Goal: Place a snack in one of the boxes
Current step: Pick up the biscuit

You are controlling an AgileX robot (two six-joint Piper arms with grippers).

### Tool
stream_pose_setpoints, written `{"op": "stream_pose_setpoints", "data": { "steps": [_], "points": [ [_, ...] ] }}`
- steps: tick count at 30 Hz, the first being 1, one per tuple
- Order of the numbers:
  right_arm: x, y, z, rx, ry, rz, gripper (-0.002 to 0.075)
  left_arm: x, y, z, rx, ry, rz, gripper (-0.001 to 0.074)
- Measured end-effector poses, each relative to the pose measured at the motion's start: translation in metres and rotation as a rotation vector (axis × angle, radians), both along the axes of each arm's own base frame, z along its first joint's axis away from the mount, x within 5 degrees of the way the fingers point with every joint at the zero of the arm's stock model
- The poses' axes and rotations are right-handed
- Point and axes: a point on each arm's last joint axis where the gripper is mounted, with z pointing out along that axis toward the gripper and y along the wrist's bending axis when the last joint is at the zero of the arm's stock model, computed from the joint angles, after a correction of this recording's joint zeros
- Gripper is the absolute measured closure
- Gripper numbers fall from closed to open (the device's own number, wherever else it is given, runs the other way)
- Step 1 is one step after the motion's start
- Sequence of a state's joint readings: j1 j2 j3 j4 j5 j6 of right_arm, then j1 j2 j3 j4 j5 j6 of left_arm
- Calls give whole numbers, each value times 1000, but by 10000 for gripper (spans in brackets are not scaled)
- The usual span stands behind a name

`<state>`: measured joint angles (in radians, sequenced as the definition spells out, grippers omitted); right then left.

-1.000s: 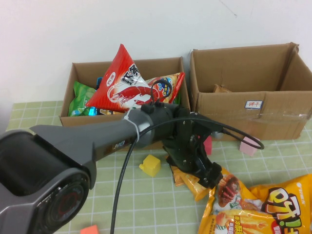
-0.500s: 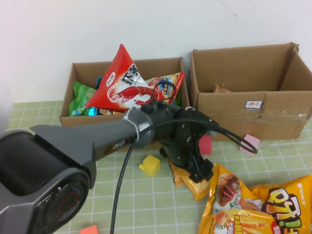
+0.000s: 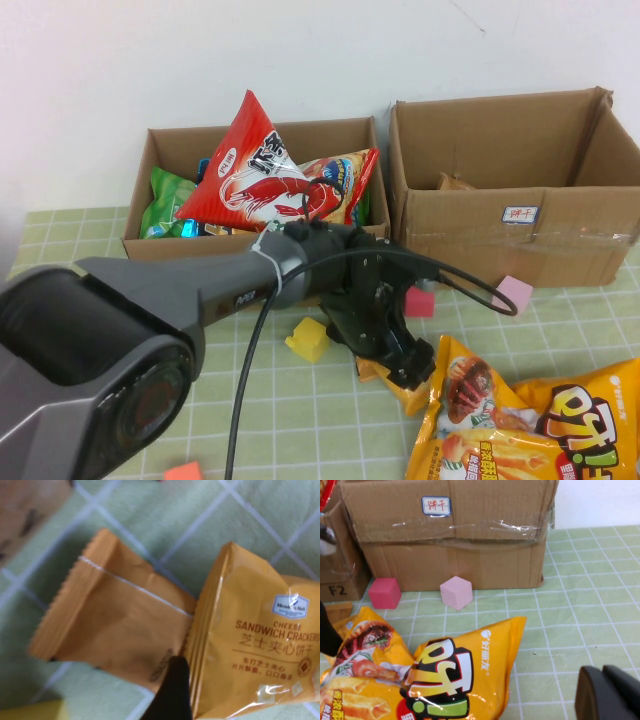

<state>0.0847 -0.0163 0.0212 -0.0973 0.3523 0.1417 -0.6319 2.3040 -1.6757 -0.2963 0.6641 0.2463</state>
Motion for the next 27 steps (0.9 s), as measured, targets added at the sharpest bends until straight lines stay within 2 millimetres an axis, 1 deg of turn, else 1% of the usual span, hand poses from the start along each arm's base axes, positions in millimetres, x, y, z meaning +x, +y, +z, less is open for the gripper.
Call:
{"op": "stream_pose_setpoints", "data": {
  "steps": [5,8,10,12,14,15,19,21,24,27],
  "points": [
    [0,0,0,0,0,0,728,-2,-3,-10,-23,29,-29,110],
    [0,0,0,0,0,0,728,-3,-4,-14,-23,45,-33,147],
    [0,0,0,0,0,0,728,-3,-4,-14,-25,49,-31,243],
    [0,0,0,0,0,0,728,-4,-4,-14,-28,52,-32,363],
    [0,0,0,0,0,0,728,-4,-4,-14,-30,52,-37,505],
    [0,0,0,0,0,0,728,-4,-4,-13,-32,51,-36,526],
    [0,0,0,0,0,0,728,-4,-4,-10,-33,42,-45,528],
    [0,0,0,0,0,0,728,-4,-3,-5,-21,30,-60,542],
    [0,0,0,0,0,0,728,-5,0,15,0,-7,-93,549],
    [0,0,0,0,0,0,728,-6,5,50,6,-79,-124,549]
  ]
}}
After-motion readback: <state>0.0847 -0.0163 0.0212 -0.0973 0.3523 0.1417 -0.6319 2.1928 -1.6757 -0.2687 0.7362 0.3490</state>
